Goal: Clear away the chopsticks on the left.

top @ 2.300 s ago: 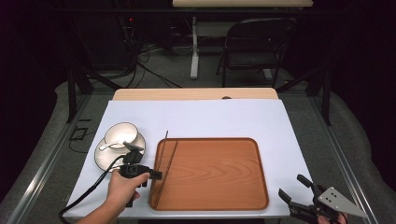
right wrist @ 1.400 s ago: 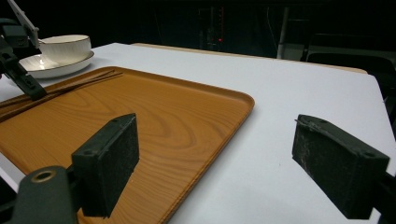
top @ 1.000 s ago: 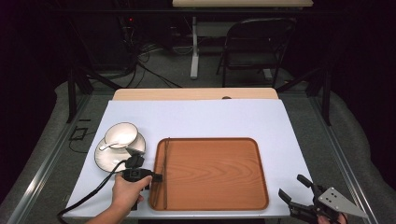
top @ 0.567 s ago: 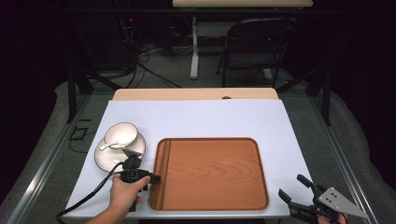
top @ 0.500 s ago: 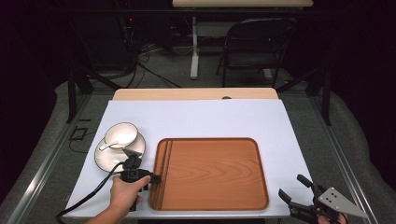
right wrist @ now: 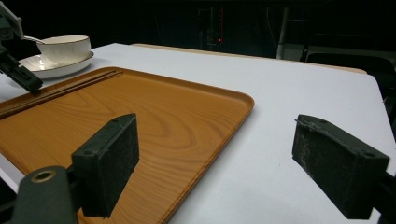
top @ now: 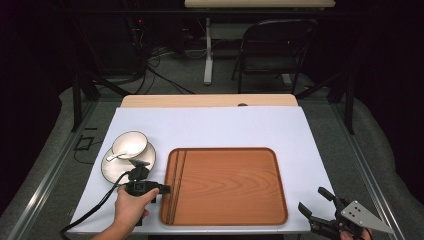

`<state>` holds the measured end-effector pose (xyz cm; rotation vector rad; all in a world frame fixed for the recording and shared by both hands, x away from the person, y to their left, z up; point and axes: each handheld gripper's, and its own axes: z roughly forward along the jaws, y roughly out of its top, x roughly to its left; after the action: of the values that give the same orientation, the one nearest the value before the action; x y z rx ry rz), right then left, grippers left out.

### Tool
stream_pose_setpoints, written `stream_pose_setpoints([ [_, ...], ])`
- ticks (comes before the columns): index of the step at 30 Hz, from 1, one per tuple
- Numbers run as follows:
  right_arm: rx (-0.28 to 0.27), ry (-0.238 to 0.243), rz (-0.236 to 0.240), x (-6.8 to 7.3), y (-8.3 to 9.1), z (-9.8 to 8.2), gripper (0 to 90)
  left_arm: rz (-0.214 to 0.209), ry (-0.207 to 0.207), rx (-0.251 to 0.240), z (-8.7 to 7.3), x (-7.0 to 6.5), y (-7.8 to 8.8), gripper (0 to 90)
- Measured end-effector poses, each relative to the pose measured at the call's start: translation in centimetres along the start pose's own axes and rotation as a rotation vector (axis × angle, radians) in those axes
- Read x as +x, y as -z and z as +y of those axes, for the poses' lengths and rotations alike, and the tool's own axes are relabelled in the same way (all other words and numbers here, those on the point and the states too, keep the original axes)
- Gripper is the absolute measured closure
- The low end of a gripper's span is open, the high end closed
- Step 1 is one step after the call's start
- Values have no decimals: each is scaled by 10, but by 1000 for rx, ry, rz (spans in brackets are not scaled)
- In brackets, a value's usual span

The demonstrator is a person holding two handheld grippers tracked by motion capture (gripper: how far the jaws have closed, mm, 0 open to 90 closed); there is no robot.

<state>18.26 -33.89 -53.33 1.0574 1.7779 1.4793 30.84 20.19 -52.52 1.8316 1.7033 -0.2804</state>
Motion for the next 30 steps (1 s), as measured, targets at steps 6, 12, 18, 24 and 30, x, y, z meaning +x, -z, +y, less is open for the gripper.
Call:
stream_pose_setpoints([
  [6,1,-3,-1,0,0,0,144,12,-91,-58,-6,-2,12,577],
  [12,2,-2,-2,0,0,0,144,70,-214,-164,-14,-4,20,457],
  [18,1,-6,-4,0,0,0,144,126,-311,-210,-21,-3,27,451],
  [24,3,-5,-3,0,0,0,144,174,-393,-251,-29,-4,33,451],
  [30,2,-7,-6,0,0,0,144,209,-440,-300,-36,-3,41,439],
])
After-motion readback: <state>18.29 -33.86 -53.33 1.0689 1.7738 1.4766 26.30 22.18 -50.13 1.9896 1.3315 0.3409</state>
